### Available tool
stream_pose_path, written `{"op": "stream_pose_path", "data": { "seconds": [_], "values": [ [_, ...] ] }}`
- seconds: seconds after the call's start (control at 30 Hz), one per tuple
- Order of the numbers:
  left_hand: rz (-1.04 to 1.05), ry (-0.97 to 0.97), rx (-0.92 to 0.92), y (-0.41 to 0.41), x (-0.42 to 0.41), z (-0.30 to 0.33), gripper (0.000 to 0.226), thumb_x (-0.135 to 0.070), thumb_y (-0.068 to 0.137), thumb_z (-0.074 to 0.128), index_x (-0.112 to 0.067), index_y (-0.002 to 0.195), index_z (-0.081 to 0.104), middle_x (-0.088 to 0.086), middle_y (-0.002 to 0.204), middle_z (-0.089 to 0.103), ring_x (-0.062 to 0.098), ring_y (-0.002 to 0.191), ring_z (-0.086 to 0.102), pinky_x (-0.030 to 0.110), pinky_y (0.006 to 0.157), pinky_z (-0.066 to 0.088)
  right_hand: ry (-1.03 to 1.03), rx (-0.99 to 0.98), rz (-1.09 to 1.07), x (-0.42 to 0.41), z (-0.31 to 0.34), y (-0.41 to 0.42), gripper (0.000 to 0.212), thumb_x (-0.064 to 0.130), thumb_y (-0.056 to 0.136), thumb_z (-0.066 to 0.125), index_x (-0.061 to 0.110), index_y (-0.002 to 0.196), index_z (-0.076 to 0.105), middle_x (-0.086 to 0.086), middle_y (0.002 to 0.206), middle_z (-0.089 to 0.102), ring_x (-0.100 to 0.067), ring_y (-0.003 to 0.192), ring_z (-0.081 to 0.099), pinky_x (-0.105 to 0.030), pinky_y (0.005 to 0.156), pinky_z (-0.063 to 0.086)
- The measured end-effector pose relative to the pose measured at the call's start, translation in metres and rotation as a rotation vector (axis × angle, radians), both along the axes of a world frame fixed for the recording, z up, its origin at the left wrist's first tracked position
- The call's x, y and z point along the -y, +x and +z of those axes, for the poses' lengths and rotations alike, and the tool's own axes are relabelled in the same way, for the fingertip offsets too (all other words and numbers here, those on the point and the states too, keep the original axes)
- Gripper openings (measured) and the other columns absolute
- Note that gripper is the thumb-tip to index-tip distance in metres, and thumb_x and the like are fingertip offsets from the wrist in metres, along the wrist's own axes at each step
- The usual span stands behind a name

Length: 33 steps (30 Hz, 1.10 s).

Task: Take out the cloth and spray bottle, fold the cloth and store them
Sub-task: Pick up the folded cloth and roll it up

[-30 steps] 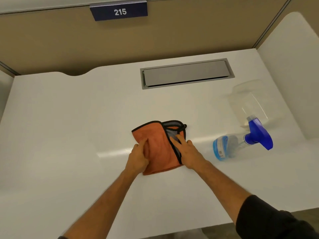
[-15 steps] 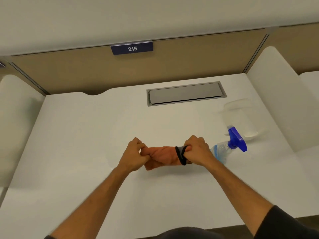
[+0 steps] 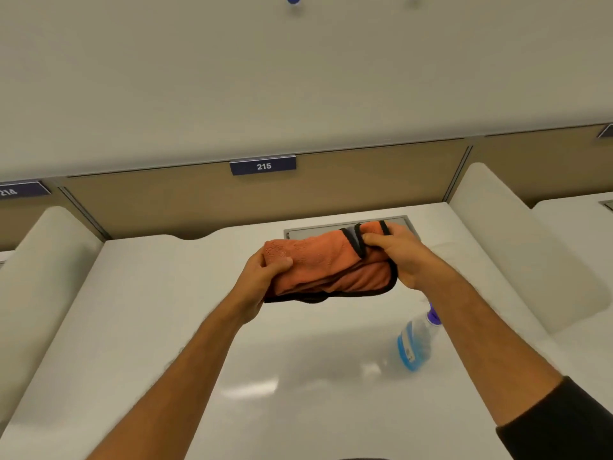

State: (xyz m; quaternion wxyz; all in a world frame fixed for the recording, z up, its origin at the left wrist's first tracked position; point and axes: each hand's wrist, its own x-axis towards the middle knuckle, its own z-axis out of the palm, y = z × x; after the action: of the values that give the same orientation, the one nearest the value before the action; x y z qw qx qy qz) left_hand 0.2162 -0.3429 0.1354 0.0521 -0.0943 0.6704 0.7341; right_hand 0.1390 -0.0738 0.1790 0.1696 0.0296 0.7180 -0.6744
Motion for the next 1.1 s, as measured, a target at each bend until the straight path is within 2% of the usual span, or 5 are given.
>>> {"op": "stream_pose_path", "data": {
  "seconds": [0.37,0.63,0.8,0.97,1.1],
  "values": [
    [-0.032,-0.048,-0.054,-0.052,-0.065,0.014,0.072,-0.029,0.060,0.089,-0.019,0.126,0.062,0.003,0.117,0.074,0.023,0.104,0.073,0.032,0.080,0.061,0.160,-0.081,-0.065,-0.069,0.019,-0.018,0.074,0.018,0.073,0.084,0.024,0.136,0.046,-0.004,0.125,0.060,-0.026,0.108,0.061,-0.036,0.083,0.058],
    [-0.013,-0.098,0.000,-0.087,-0.133,0.002,0.052,-0.028,0.072,0.086,-0.030,0.118,0.061,-0.003,0.117,0.071,0.018,0.106,0.070,0.035,0.085,0.061,0.253,-0.281,-0.207,-0.120,0.011,-0.043,0.068,0.019,0.073,0.084,0.030,0.131,0.051,0.002,0.117,0.060,-0.016,0.101,0.062,-0.035,0.082,0.058],
    [0.026,-0.105,-0.004,-0.110,-0.181,0.006,0.027,-0.037,0.083,0.073,-0.029,0.109,0.067,0.001,0.108,0.076,0.018,0.098,0.074,0.032,0.077,0.062,0.399,-0.528,-0.127,-0.121,0.011,-0.054,0.060,0.028,0.073,0.079,0.039,0.126,0.054,0.010,0.110,0.070,0.004,0.090,0.065,-0.008,0.068,0.051],
    [-0.058,0.044,0.107,-0.135,-0.220,0.009,0.044,-0.070,0.091,0.043,-0.043,0.105,0.074,-0.004,0.106,0.079,0.017,0.096,0.076,0.039,0.075,0.063,0.608,-0.626,0.197,-0.115,-0.013,-0.061,0.061,0.043,0.084,0.069,0.038,0.141,0.045,0.001,0.123,0.067,-0.014,0.104,0.064,-0.028,0.090,0.054],
    [0.031,0.073,0.168,-0.159,-0.240,-0.008,0.044,-0.052,0.091,0.063,-0.027,0.127,0.064,0.004,0.118,0.075,0.024,0.103,0.073,0.039,0.075,0.063,0.612,-0.581,0.299,-0.137,-0.036,-0.079,0.046,0.038,0.094,0.056,0.037,0.140,0.048,0.003,0.129,0.063,-0.012,0.110,0.060,-0.029,0.097,0.051]
  ]
}}
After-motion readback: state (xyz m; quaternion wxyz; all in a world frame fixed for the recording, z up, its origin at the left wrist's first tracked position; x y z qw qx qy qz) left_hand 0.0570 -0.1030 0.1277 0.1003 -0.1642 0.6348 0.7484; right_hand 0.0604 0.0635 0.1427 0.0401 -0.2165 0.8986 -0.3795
